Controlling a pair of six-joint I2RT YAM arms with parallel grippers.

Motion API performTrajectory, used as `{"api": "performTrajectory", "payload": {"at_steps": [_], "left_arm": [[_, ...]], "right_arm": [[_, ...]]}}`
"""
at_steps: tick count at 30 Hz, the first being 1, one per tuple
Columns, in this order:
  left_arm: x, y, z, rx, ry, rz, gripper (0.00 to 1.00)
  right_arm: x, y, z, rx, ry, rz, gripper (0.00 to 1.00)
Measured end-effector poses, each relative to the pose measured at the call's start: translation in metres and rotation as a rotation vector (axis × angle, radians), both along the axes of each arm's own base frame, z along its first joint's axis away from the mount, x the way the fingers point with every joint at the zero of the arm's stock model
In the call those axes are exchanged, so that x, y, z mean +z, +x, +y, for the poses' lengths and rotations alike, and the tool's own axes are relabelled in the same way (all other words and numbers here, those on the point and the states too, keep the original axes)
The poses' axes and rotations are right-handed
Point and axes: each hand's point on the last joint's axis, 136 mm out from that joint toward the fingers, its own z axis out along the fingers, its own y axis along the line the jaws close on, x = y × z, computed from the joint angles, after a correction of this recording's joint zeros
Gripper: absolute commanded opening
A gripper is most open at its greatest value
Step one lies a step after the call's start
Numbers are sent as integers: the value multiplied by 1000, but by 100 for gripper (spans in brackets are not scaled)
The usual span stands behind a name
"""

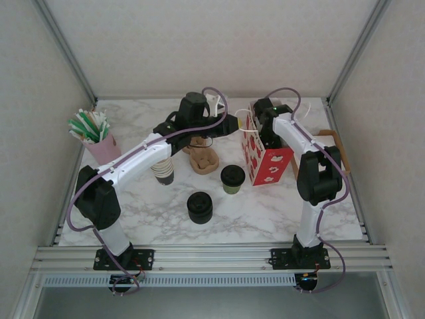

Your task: Pack the takeout coffee

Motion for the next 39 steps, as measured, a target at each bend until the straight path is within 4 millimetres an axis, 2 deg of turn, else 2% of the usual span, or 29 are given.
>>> {"api": "performTrajectory", "payload": {"at_steps": [7,10,18,22,26,30,39], "left_arm": [[-1,0,1,7,-3,9,31],[-1,0,0,8,-6,11,37],[-1,0,1,8,-4,9,57],[0,0,1,7,-1,1,79],[2,1,3,14,7,-9,93],[14,-1,6,20,-2,-32,99],[58,-13,15,22,-49,-119,100]], "right_arm": [[7,-7,-2,8,-15,12,68],[19,-9,-5,4,-22,-3,74],[78,-8,-7,-5,12,-129,88],[104,-10,-8,-14,33,-183,99],[125,-13,-9,-18,52,-230,99],[144,-17,-10,-21,69,-274,99],[184,-34,-16,-30,107,-374,99]]}}
